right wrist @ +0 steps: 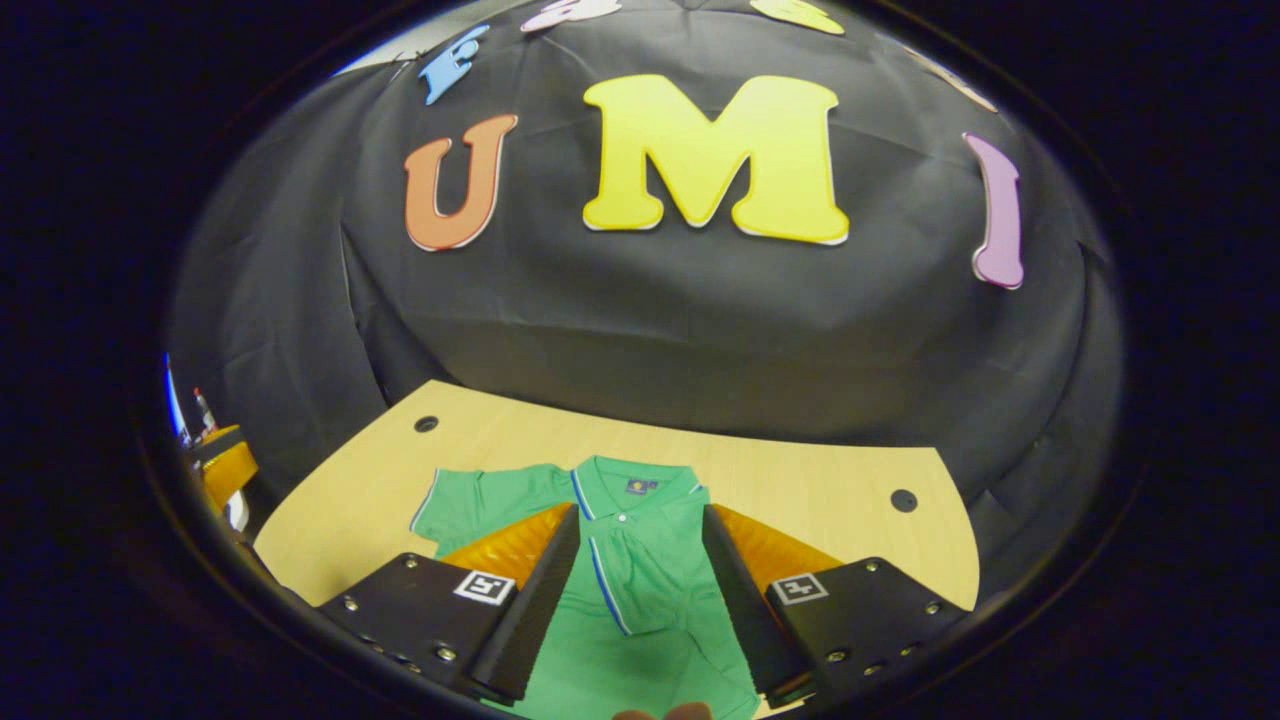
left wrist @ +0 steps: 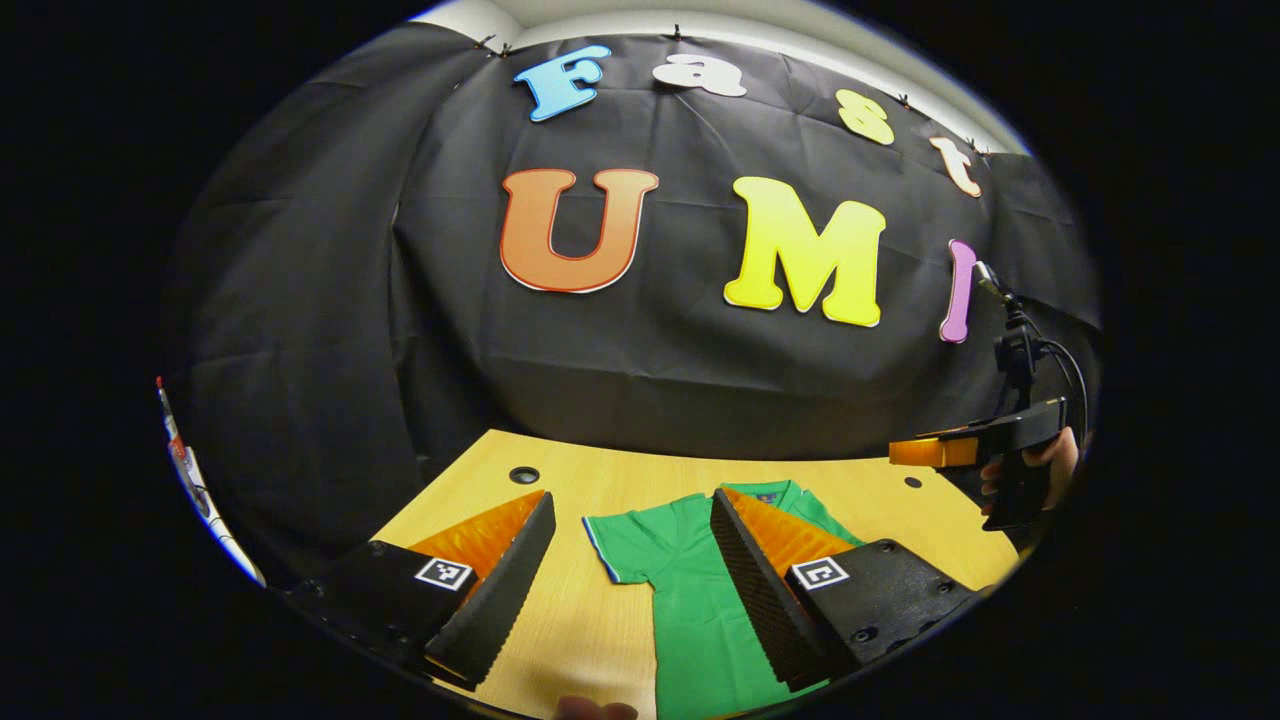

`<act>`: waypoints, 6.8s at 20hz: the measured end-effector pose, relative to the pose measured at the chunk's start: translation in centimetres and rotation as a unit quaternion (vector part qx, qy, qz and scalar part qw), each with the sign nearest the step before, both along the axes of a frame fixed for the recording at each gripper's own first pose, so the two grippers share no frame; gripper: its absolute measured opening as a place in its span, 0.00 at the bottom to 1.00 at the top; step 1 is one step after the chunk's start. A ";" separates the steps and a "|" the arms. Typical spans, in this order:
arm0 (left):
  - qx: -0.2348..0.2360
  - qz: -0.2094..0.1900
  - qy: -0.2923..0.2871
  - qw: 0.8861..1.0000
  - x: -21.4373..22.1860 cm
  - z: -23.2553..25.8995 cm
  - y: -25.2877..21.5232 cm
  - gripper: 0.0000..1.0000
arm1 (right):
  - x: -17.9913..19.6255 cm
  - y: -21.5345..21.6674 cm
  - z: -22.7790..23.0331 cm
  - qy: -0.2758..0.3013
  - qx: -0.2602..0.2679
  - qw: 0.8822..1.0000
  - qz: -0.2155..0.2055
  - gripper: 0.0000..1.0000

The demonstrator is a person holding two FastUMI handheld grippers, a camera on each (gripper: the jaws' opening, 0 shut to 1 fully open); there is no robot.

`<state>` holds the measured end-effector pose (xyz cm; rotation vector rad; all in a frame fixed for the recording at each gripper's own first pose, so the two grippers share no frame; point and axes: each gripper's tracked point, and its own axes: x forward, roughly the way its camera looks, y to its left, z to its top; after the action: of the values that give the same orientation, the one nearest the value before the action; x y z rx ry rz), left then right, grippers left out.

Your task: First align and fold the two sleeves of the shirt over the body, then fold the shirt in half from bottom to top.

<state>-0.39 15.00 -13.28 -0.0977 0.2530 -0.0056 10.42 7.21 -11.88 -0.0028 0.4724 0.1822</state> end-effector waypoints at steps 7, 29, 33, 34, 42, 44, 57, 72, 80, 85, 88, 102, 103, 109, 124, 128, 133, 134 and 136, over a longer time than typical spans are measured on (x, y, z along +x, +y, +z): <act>-0.030 -0.018 0.021 0.999 5.0 -3.5 1.9 0.99 | -7.4 -3.3 3.6 -0.021 0.013 0.999 -0.026 0.78; 0.082 -0.089 0.168 0.978 18.9 -23.1 3.6 0.98 | -16.4 -7.7 -1.2 0.071 -0.004 0.992 -0.101 0.78; 0.085 -0.092 0.189 0.974 18.8 -24.2 3.4 0.97 | -16.2 -8.2 -1.2 0.070 0.004 0.991 -0.111 0.78; 0.081 -0.086 0.189 0.975 18.7 -24.2 3.4 0.98 | -16.2 -8.2 -1.3 0.070 0.007 0.991 -0.112 0.78; 0.090 -0.081 0.195 0.973 18.8 -24.2 1.9 0.23 | -16.8 -8.7 -2.1 0.072 0.021 0.991 -0.115 0.78; 0.082 -0.087 0.192 0.974 18.7 -24.0 1.5 0.12 | -17.2 -9.4 -2.5 0.073 0.027 0.989 -0.123 0.77; 0.119 -0.123 0.130 0.977 17.5 -14.1 -3.4 0.00 | -18.1 -12.0 -2.5 0.052 0.065 0.985 -0.151 0.78; 0.133 -0.250 0.166 0.944 9.7 -15.7 -20.2 0.17 | -19.5 -15.1 -3.4 0.042 0.091 0.984 -0.150 0.77; 0.106 -0.176 0.145 0.968 5.5 -11.7 -15.9 0.93 | -17.6 -14.7 -3.4 0.021 0.015 0.994 -0.108 0.77; 0.097 -0.167 0.177 0.965 -0.5 -12.3 -13.5 0.98 | -16.7 -11.9 -4.6 0.035 -0.007 0.999 -0.017 0.78; 0.090 -0.195 0.206 0.955 -5.1 -13.9 -13.1 0.98 | -17.7 -10.7 -6.9 0.071 -0.012 0.997 0.038 0.78; 0.045 -0.255 0.389 0.884 -26.0 -22.2 -9.4 0.98 | -30.4 -14.7 -21.2 0.260 -0.118 0.945 0.158 0.78; 0.040 -0.257 0.389 0.884 -26.4 -22.5 -10.0 0.98 | -31.0 -15.0 -22.1 0.266 -0.126 0.942 0.159 0.78; 0.055 -0.240 0.395 0.885 -26.9 -24.7 -9.8 0.98 | -31.9 -15.2 -26.0 0.285 -0.139 0.933 0.170 0.77; 0.106 -0.238 0.376 0.890 -25.4 -25.1 -11.0 0.80 | -30.1 -12.2 -26.7 0.291 -0.145 0.924 0.201 0.66; 0.081 -0.228 0.376 0.895 -24.1 -25.1 -11.8 0.35 | -30.0 -11.4 -26.6 0.284 -0.159 0.921 0.214 0.24; 0.002 -0.205 0.397 0.894 -23.4 -24.8 -12.7 0.08 | -29.5 -11.0 -26.3 0.287 -0.122 0.928 0.203 0.01; -0.015 -0.201 0.393 0.897 -23.3 -24.3 -12.9 0.06 | -29.5 -11.1 -26.2 0.290 -0.113 0.929 0.199 0.01; -0.031 -0.204 0.381 0.901 -22.6 -23.1 -13.3 0.04 | -29.4 -10.9 -25.7 0.294 -0.092 0.932 0.192 0.00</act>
<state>-23.03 1.71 -36.37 -0.1057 1.0572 -0.4014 -18.97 -3.65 -37.53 -0.2330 1.0887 0.5313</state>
